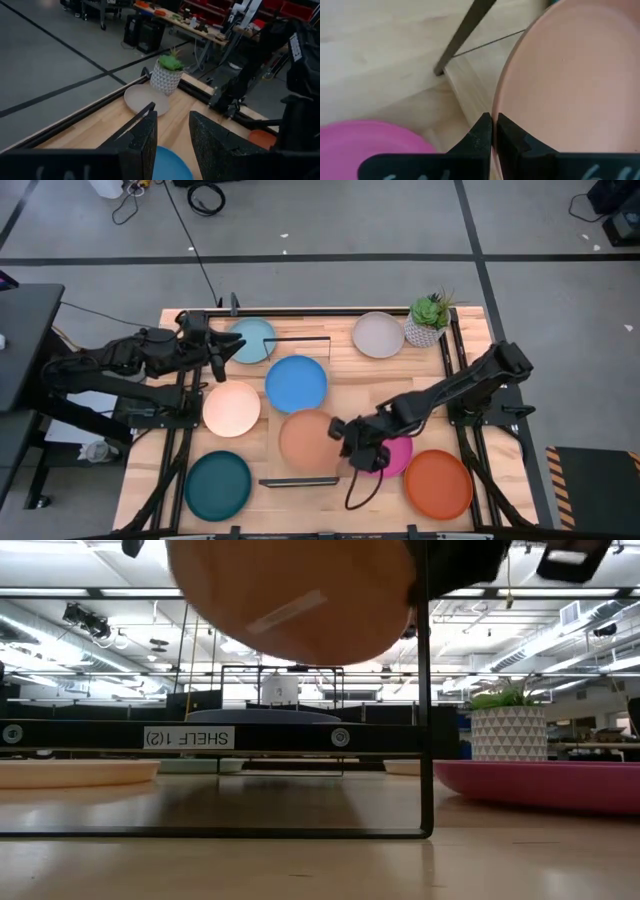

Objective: Place and stack plates onto a shelf
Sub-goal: Put the brown plate on the shelf

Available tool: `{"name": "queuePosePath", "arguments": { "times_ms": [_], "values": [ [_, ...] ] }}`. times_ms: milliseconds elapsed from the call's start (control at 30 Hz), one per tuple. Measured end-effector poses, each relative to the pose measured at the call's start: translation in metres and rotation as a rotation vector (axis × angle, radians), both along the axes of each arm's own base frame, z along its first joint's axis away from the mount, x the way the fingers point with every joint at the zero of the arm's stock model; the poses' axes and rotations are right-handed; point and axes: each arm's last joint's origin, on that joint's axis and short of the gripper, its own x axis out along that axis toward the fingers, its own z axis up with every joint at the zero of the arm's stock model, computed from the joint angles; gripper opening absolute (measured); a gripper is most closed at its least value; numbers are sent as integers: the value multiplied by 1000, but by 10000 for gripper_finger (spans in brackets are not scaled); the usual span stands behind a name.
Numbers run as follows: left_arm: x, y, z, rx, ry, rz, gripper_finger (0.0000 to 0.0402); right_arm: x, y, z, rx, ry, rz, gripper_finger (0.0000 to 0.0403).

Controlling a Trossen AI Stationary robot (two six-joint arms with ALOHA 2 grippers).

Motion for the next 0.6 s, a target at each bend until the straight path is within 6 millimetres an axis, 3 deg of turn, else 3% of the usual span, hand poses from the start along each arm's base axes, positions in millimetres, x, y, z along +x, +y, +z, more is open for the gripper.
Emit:
{"name": "queuePosePath", "arguments": {
  "times_ms": [300, 600],
  "values": [
    [2, 0, 0, -20, -10, -11, 121, 23, 5, -31, -74, -57, 53, 21],
    [2, 0, 0, -42, -25, -5, 121, 31, 8, -55, -109, -18, 94, 33]
  ]
}}
